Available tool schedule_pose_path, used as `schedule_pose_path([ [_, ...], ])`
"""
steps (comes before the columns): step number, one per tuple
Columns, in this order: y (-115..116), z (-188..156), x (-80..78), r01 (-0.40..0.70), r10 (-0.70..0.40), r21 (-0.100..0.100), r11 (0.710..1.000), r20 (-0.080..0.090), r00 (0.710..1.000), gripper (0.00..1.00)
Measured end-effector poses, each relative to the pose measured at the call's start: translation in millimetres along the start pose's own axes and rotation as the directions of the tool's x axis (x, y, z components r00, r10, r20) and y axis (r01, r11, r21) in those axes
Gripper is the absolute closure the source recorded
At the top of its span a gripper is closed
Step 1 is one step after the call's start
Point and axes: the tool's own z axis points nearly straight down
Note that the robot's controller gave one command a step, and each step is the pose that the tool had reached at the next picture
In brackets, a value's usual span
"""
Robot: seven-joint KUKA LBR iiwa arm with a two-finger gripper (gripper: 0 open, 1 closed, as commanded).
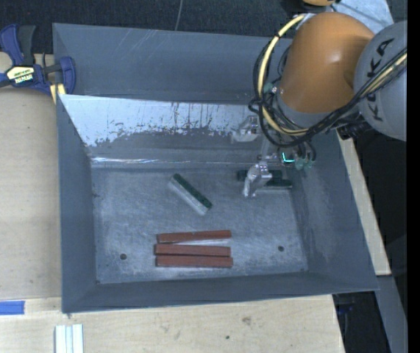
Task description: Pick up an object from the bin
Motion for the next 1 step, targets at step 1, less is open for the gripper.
schedule_pose_path([
  [1,0.0,-5.1,-1.5,0.000,0.000,0.000,1.000,0.009,1.000,0.00],
])
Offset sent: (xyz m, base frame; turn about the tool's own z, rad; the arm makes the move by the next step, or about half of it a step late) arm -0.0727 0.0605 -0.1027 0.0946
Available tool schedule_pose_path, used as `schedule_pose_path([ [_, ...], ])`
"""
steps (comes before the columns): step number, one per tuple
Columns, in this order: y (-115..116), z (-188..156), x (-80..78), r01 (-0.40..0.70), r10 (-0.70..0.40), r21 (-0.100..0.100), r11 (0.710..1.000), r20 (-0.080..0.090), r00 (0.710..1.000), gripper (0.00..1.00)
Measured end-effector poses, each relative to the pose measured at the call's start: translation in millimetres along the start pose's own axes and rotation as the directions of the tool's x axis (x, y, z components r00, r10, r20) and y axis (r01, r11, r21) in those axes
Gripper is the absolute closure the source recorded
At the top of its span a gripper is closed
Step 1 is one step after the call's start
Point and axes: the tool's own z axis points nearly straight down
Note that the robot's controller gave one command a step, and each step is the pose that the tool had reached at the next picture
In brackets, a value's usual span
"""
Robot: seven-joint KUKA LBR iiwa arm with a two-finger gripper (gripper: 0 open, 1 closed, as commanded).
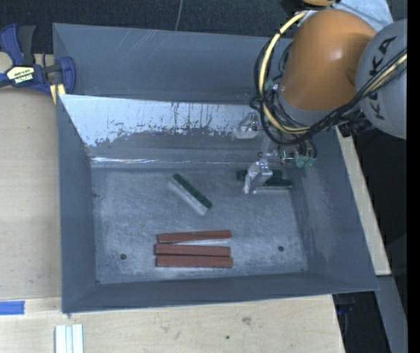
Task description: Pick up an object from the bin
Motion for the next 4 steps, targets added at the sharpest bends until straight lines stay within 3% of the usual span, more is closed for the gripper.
schedule_pose_path([
  [1,28.9,52.7,36.4,-0.051,0.051,0.000,0.999,0.005,0.999,0.00],
  [2,38.6,132.8,11.9,0.020,-0.020,-0.001,1.000,0.025,0.999,1.00],
  [3,38.6,132.8,11.9,0.020,-0.020,-0.001,1.000,0.025,0.999,1.00],
  [4,17.1,-0.7,-17.5,0.054,-0.054,0.001,0.999,0.001,0.999,1.00],
])
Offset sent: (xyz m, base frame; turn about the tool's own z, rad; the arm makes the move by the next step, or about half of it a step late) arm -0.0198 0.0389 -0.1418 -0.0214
